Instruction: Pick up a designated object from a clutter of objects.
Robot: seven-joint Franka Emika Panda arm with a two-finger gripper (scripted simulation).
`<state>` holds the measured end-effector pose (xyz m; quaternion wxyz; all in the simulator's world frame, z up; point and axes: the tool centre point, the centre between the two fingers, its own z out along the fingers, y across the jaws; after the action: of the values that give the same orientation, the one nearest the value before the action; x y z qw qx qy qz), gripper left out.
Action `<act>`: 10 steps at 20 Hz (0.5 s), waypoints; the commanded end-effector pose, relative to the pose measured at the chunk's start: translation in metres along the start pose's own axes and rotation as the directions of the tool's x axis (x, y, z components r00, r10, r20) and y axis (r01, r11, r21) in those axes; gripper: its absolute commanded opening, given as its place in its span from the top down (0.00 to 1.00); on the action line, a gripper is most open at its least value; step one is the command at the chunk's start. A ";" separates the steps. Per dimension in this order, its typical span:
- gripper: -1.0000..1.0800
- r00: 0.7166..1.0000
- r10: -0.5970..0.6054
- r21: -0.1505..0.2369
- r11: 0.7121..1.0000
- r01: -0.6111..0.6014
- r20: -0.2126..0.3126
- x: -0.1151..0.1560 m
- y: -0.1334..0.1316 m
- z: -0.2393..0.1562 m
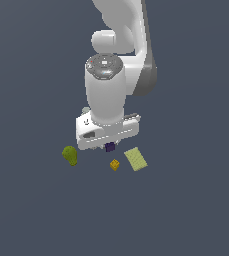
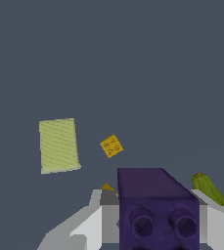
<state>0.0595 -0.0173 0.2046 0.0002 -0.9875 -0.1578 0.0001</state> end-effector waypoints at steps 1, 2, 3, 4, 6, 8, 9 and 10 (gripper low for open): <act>1.00 1.000 0.000 0.000 1.000 0.000 0.000 -0.009 0.005 -0.030; 1.00 1.000 0.000 0.000 1.000 0.000 0.000 -0.013 0.008 -0.042; 1.00 1.000 0.000 0.001 1.000 0.000 -0.001 -0.016 0.010 -0.054; 1.00 1.000 0.000 0.001 1.000 0.000 -0.001 -0.020 0.012 -0.065; 1.00 1.000 0.000 0.001 1.000 0.000 -0.001 -0.026 0.017 -0.089; 1.00 1.000 0.000 0.001 1.000 0.000 -0.001 -0.033 0.021 -0.111; 1.00 1.000 0.000 0.001 1.000 0.000 -0.001 -0.036 0.024 -0.122; 1.00 1.000 0.000 0.001 1.000 0.000 -0.001 -0.038 0.026 -0.132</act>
<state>0.0350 -0.0494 0.3202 0.0004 -0.9875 -0.1577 -0.0006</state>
